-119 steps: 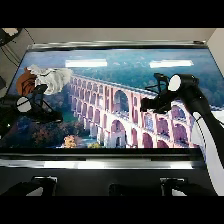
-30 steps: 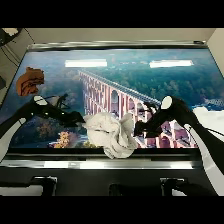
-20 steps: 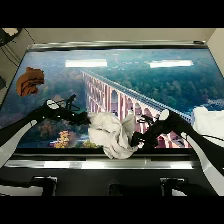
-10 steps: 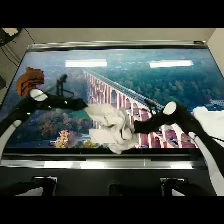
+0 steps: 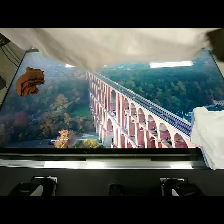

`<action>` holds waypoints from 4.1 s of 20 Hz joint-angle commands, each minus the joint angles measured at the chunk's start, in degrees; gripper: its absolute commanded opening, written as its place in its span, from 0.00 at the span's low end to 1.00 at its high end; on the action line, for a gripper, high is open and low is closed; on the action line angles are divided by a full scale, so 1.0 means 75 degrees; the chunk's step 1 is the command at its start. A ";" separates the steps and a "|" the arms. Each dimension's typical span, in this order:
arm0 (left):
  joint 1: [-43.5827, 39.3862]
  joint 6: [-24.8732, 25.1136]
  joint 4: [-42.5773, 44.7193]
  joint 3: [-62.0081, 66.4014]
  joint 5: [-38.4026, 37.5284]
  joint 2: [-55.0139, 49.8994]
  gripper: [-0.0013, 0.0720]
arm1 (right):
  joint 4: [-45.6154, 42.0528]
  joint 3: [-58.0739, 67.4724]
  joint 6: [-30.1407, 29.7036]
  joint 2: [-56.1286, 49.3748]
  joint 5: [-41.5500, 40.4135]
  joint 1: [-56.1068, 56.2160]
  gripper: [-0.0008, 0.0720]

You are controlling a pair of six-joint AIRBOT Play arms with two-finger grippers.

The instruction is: Fold the shirts.

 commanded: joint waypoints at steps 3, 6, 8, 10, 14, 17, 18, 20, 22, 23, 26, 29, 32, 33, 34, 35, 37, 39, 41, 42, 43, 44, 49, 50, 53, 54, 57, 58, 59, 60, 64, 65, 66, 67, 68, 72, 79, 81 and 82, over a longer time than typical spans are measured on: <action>0.0201 -0.1288 0.1719 0.0557 -0.0291 0.0903 0.06 | -0.0810 0.0472 0.0440 0.0889 0.0586 0.0003 0.09; 0.0201 -0.1507 0.2591 0.0385 -0.2028 0.0816 0.06 | -0.0807 0.0475 0.0437 0.0708 0.1944 0.0003 0.09; 0.0184 -0.1498 0.2652 -0.0379 -0.2984 0.0772 0.06 | -0.0580 0.0431 0.0047 0.0184 0.3765 0.0003 0.09; 0.0166 -0.1498 0.2649 -0.1766 -0.3316 0.0790 0.07 | -0.0332 -0.0175 -0.0504 -0.0490 0.5217 0.0003 0.09; 0.0166 -0.1361 0.2600 -0.5219 -0.2390 0.0493 0.07 | -0.0245 -0.3165 -0.0819 -0.1428 0.3034 0.0003 0.09; 0.0187 -0.1349 0.1813 -0.6790 -0.1040 -0.0638 0.07 | 0.0274 -0.4803 0.0382 -0.2722 -0.1037 0.0003 0.09; 0.0184 -0.1239 0.1577 -0.6872 -0.0688 -0.1224 0.07 | 0.0597 -0.4960 0.0685 -0.3238 -0.1920 0.0003 0.09; 0.0187 -0.1040 0.1241 -0.6612 -0.0096 -0.2323 0.07 | 0.1297 -0.4951 0.1338 -0.4229 -0.3162 0.0003 0.09; 0.0187 -0.1040 0.1125 -0.6105 0.0227 -0.3267 0.07 | 0.2101 -0.4945 0.1597 -0.4878 -0.4028 0.0003 0.09; 0.0184 -0.1043 0.1119 -0.5834 0.0239 -0.3701 0.07 | 0.2495 -0.4945 0.1612 -0.5109 -0.4249 0.0003 0.09; 0.0204 -0.1046 0.0784 -0.5176 -0.0169 -0.4450 0.82 | 0.2707 -0.4835 0.1466 -0.5219 -0.4199 -0.0099 0.71; 0.0752 -0.0860 0.1070 -0.4077 -0.1935 -0.4368 1.00 | 0.2681 -0.3780 -0.0204 -0.4543 -0.2180 -0.1256 0.94; 0.1539 -0.0507 0.0755 -0.3614 -0.3643 -0.3783 1.00 | 0.2617 -0.2661 -0.1358 -0.4033 0.0283 -0.3308 0.94; 0.1588 -0.0472 0.0723 -0.3818 -0.4071 -0.3567 1.00 | 0.2562 -0.2602 -0.1373 -0.4010 0.0810 -0.3902 0.94; 0.1498 -0.0472 0.0697 -0.4264 -0.4316 -0.3334 0.99 | 0.2468 -0.2655 -0.1373 -0.4042 0.1381 -0.4436 0.93; 0.1311 -0.0469 0.0606 -0.4843 -0.4331 -0.3136 0.99 | 0.2396 -0.2739 -0.1373 -0.4115 0.1894 -0.4797 0.93; 0.0697 -0.0472 0.0221 -0.6257 -0.4051 -0.2882 0.99 | 0.2299 -0.3010 -0.1536 -0.4319 0.2532 -0.5170 0.94; -0.0050 -0.0332 -0.0903 -0.7522 -0.3538 -0.2862 0.99 | 0.2206 -0.3235 -0.1848 -0.4503 0.2719 -0.5100 0.94; -0.0816 -0.0184 -0.1979 -0.8399 -0.2433 -0.2885 0.98 | 0.2285 -0.3281 -0.1853 -0.4715 0.2646 -0.5045 0.95; -0.1142 -0.0195 -0.2253 -0.8629 -0.1938 -0.2932 0.90 | 0.2320 -0.3281 -0.1853 -0.4832 0.2532 -0.5039 0.95; -0.1443 -0.0254 -0.2468 -0.8734 -0.1623 -0.3034 0.90 | 0.2343 -0.3281 -0.1853 -0.4940 0.2384 -0.5039 0.95; -0.1684 -0.0245 -0.2687 -0.8734 -0.1513 -0.3177 0.90 | 0.2346 -0.3281 -0.1853 -0.5053 0.2232 -0.5039 0.95; -0.2506 -0.0163 -0.3899 -0.8719 -0.0405 -0.3928 0.84 | 0.2608 -0.3281 -0.1859 -0.5761 0.1743 -0.5039 0.95; -0.2611 -0.0096 -0.4141 -0.8717 -0.0303 -0.4097 0.84 | 0.2667 -0.3281 -0.1856 -0.5928 0.1623 -0.5039 0.94; -0.2734 0.0297 -0.4861 -0.8717 0.0160 -0.4336 0.82 | 0.3206 -0.3281 -0.1964 -0.6379 0.1413 -0.5039 0.94; -0.2722 0.0335 -0.4969 -0.8705 0.0277 -0.4334 0.55 | 0.3378 -0.3281 -0.2020 -0.6510 0.1355 -0.5039 0.94; -0.2702 0.0402 -0.4986 -0.8588 0.0560 -0.4334 0.20 | 0.3558 -0.3281 -0.2008 -0.6822 0.1075 -0.5039 0.94; -0.2704 0.0685 -0.4983 -0.8530 0.0530 -0.4322 0.07 | 0.3727 -0.3281 -0.2087 -0.6892 0.1020 -0.5039 0.94; -0.2710 0.0921 -0.4983 -0.8475 0.0527 -0.4293 0.07 | 0.3984 -0.3281 -0.2256 -0.6951 0.0997 -0.5001 0.93; -0.2713 0.0991 -0.4983 -0.8443 0.0530 -0.4246 0.07 | 0.4112 -0.3290 -0.2390 -0.6965 0.0941 -0.4913 0.88; -0.2704 0.1078 -0.4983 -0.8384 0.0536 -0.4019 0.07 | 0.4103 -0.3290 -0.2515 -0.6962 0.0236 -0.4089 0.85; -0.2704 0.1078 -0.4983 -0.8376 0.0562 -0.3914 0.07 | 0.4095 -0.3290 -0.2521 -0.6962 0.0015 -0.3864 0.85; -0.2702 0.1084 -0.4980 -0.8364 0.0589 -0.3812 0.07 | 0.4074 -0.3290 -0.2518 -0.6962 -0.0067 -0.3692 0.85; -0.2704 0.1122 -0.4980 -0.8361 0.0641 -0.3687 0.07 | 0.3972 -0.3290 -0.2512 -0.6962 -0.0187 -0.3520 0.77; -0.2702 0.1288 -0.4980 -0.8361 0.0685 -0.3552 0.07 | 0.3815 -0.3287 -0.2509 -0.6962 -0.0245 -0.3383 0.59; -0.2363 0.1757 -0.4951 -0.8151 0.0697 -0.2716 0.07 | 0.3448 -0.3232 -0.2716 -0.6781 -0.0050 -0.3209 0.09; 0.0321 0.3418 -0.4943 -0.2850 0.0883 -0.0367 0.07 | 0.2707 -0.0877 -0.3424 -0.3057 -0.1335 -0.3206 0.09; 0.1224 0.3098 -0.4916 -0.0679 0.0933 -0.0219 0.07 | 0.2702 -0.0245 -0.3418 -0.1568 -0.2273 -0.3206 0.09; 0.1594 0.2815 -0.4806 0.0175 0.0883 -0.0189 0.07 | 0.2696 -0.0114 -0.3395 -0.0828 -0.2576 -0.3206 0.09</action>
